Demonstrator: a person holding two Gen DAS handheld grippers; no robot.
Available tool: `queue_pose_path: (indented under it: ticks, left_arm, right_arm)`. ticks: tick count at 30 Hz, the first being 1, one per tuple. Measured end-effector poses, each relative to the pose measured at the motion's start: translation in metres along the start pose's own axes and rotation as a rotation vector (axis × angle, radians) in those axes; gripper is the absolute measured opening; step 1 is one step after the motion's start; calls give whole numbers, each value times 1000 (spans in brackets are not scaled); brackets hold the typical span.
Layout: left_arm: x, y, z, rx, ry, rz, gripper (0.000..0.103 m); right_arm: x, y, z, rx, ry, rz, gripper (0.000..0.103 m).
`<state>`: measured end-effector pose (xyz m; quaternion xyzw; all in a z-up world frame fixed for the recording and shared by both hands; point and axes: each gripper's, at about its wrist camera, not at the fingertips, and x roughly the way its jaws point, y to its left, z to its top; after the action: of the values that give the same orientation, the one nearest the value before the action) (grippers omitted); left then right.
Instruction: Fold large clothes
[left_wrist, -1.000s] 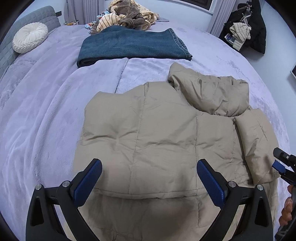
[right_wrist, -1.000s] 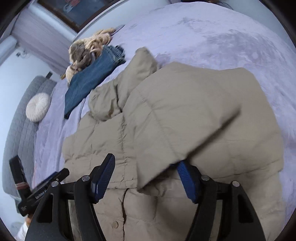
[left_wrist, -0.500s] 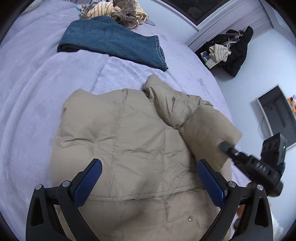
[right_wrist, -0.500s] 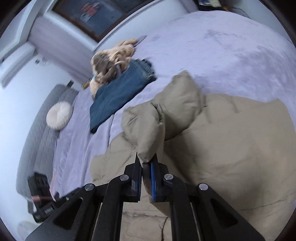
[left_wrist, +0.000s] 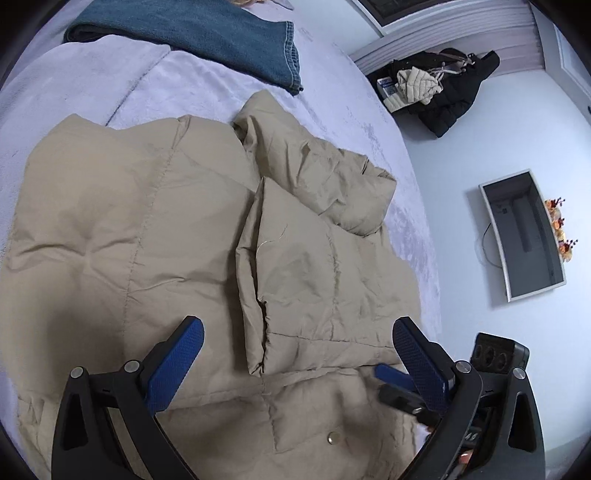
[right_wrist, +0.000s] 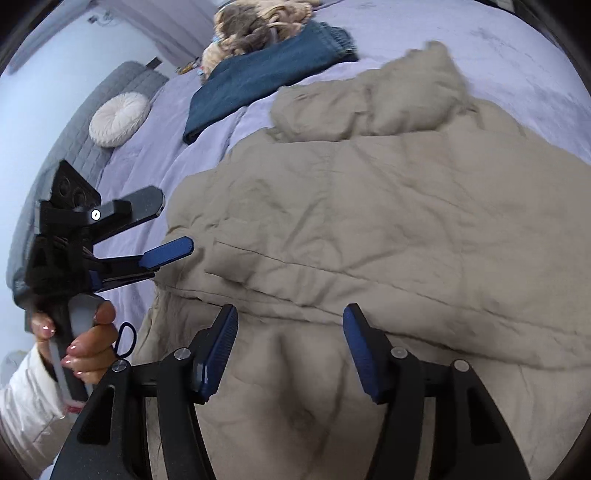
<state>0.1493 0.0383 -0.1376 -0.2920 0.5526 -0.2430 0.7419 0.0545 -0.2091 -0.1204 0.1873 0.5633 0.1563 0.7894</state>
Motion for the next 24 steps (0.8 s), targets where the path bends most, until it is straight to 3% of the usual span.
queue_pose_path:
  ticks: [4, 6, 10, 11, 12, 13, 15, 18, 24]
  left_arm:
    - [29, -7, 1, 33, 33, 56, 102]
    - [39, -12, 4, 33, 29, 74, 96]
    - [56, -16, 8, 31, 56, 122, 13]
    - [55, -18, 7, 29, 49, 123, 13]
    - [50, -18, 5, 34, 27, 132, 13]
    - [44, -19, 1, 49, 5, 145, 13]
    - [33, -19, -8, 70, -32, 189, 13]
    - [30, -4, -20, 61, -21, 227, 13]
    - [43, -5, -22, 110, -21, 304, 14]
  right_arm:
    - [-43, -100, -23, 315, -55, -9, 63]
    - [-57, -143, -32, 469, -90, 38, 63]
    - [-74, -191, -34, 641, -204, 85, 63]
    - [-76, -198, -30, 664, -227, 75, 54]
    - [-78, -204, -25, 674, -236, 42, 20]
    - [-79, -206, -21, 673, -237, 12, 8]
    - [-85, -202, -9, 616, -260, -11, 6]
    - [-84, -191, 2, 485, -248, -75, 6]
    - [-52, -208, -7, 502, -165, -108, 6]
